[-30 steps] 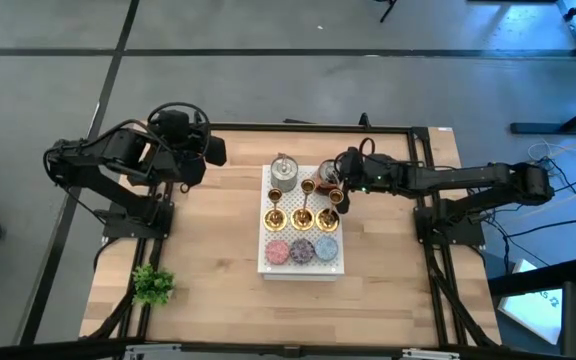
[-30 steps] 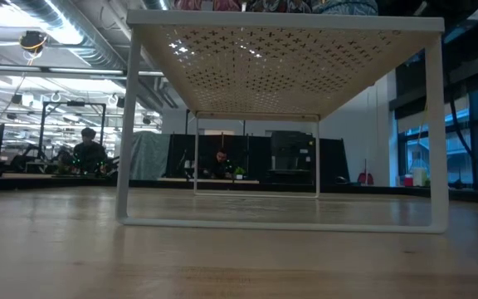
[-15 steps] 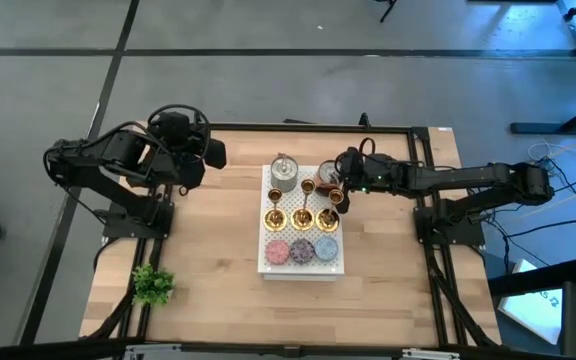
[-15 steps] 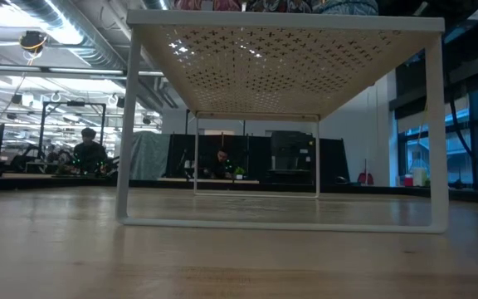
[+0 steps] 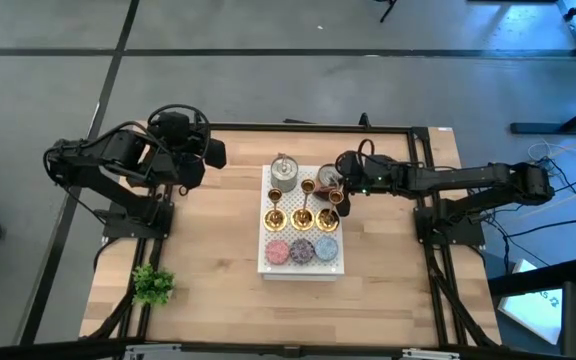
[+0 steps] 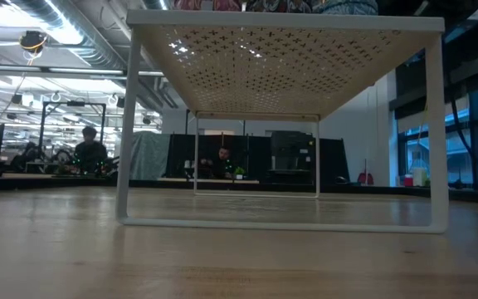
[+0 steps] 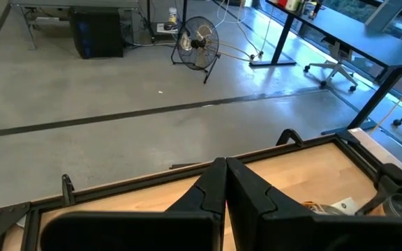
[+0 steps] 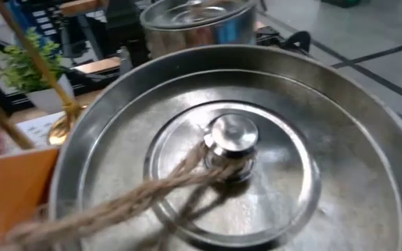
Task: Pick & Place candle stick holders
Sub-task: Put the silver scented candle on the shelf aligned with the other silver scented candle
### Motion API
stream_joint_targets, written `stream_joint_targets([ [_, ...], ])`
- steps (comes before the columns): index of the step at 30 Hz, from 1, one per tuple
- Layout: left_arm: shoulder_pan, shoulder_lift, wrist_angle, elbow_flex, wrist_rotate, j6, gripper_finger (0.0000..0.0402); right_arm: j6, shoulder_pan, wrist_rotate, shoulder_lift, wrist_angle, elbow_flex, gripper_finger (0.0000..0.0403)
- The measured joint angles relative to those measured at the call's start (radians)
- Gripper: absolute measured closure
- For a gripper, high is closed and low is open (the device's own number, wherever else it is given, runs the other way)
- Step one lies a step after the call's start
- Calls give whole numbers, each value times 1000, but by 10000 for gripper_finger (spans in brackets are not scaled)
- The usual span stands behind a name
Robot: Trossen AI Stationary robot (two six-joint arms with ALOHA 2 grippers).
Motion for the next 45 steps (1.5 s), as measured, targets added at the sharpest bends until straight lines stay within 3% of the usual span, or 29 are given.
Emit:
stream_joint_targets([
  [34, 0, 0, 2, 0, 0, -7, 398, -98, 0, 17, -8, -6, 4, 3],
  [45, 0, 0, 5, 0, 0, -6, 398, -153, 0, 46, -49, -138, 91, 3],
])
